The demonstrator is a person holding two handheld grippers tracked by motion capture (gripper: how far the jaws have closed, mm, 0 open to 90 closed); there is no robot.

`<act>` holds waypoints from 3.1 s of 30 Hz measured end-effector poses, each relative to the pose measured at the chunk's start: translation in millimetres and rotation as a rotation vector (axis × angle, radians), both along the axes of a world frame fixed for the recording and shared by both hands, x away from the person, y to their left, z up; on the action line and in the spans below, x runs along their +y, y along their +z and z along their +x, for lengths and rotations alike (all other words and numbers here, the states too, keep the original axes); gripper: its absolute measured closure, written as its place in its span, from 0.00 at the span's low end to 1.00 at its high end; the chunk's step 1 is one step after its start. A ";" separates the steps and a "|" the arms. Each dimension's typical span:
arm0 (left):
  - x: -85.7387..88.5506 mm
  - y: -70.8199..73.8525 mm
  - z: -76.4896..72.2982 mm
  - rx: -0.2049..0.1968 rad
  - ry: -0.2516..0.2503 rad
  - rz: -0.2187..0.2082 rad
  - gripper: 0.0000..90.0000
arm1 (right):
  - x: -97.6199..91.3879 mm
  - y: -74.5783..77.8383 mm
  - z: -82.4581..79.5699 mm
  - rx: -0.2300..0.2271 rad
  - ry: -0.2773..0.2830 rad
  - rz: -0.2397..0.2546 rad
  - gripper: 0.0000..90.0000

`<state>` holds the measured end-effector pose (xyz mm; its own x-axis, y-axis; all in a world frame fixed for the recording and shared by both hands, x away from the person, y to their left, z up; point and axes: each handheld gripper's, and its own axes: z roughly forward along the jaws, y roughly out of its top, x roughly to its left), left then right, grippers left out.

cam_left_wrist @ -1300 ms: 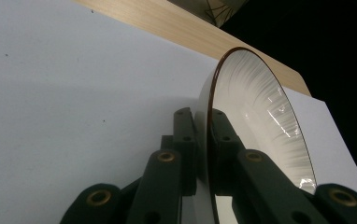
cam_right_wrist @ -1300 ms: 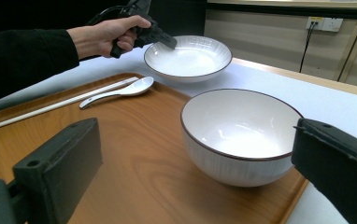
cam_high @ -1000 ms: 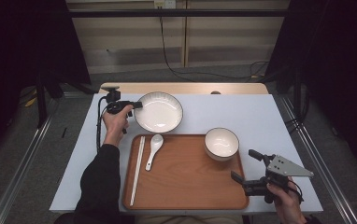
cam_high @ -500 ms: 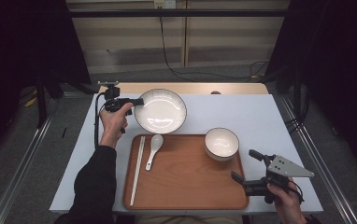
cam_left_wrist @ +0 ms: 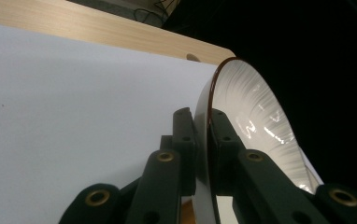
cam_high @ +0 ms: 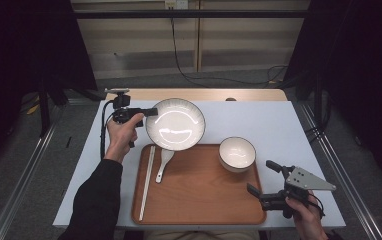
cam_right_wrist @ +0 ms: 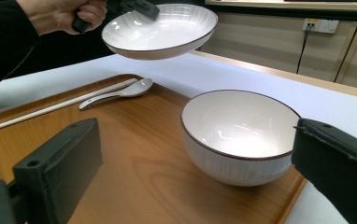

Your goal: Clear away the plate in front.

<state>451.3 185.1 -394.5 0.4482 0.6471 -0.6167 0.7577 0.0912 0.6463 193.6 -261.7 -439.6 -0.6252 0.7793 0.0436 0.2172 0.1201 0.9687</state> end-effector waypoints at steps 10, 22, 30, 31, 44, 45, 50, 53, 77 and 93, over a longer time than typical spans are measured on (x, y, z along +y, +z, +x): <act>11.1 -5.5 -21.0 0.010 0.011 -0.033 0.93 | 0.6 -0.2 0.6 -0.002 0.001 -0.001 0.02; 11.9 -4.7 -50.8 -0.011 -0.016 -0.016 0.92 | 0.9 0.1 0.0 -0.010 0.005 -0.013 0.02; 1.3 -13.8 -68.7 -0.002 -0.121 -0.044 0.92 | 2.8 0.8 -0.5 -0.007 -0.001 -0.017 0.02; 0.1 -14.3 -70.6 -0.005 -0.126 -0.043 0.92 | 2.9 0.8 -0.2 -0.012 0.004 -0.019 0.02; -23.2 -30.7 -89.1 0.031 -0.234 -0.010 0.92 | 2.7 0.5 -0.4 -0.009 0.003 -0.019 0.02; -25.0 -32.9 -91.2 0.042 -0.231 -0.013 0.92 | 2.5 0.5 -0.4 -0.010 0.008 -0.022 0.02; -34.9 -36.0 -99.1 0.041 -0.272 0.022 0.92 | 2.9 0.4 -0.5 -0.009 0.008 -0.022 0.02; -39.9 -40.3 -100.7 0.052 -0.293 0.013 0.92 | 3.0 0.4 -0.4 -0.012 0.011 -0.024 0.02; -55.7 -68.9 -99.3 0.094 -0.327 0.133 0.94 | 3.1 0.1 0.1 -0.007 0.010 -0.020 0.02; -60.7 -76.7 -95.5 0.049 -0.352 0.244 0.93 | 4.2 0.0 0.2 0.001 0.014 -0.025 0.02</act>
<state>355.8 124.4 -471.3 0.6413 0.5898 -0.4908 0.7459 -0.3291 0.5791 193.8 -257.4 -439.6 -0.6360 0.7713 0.0242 0.2158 0.1477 0.9652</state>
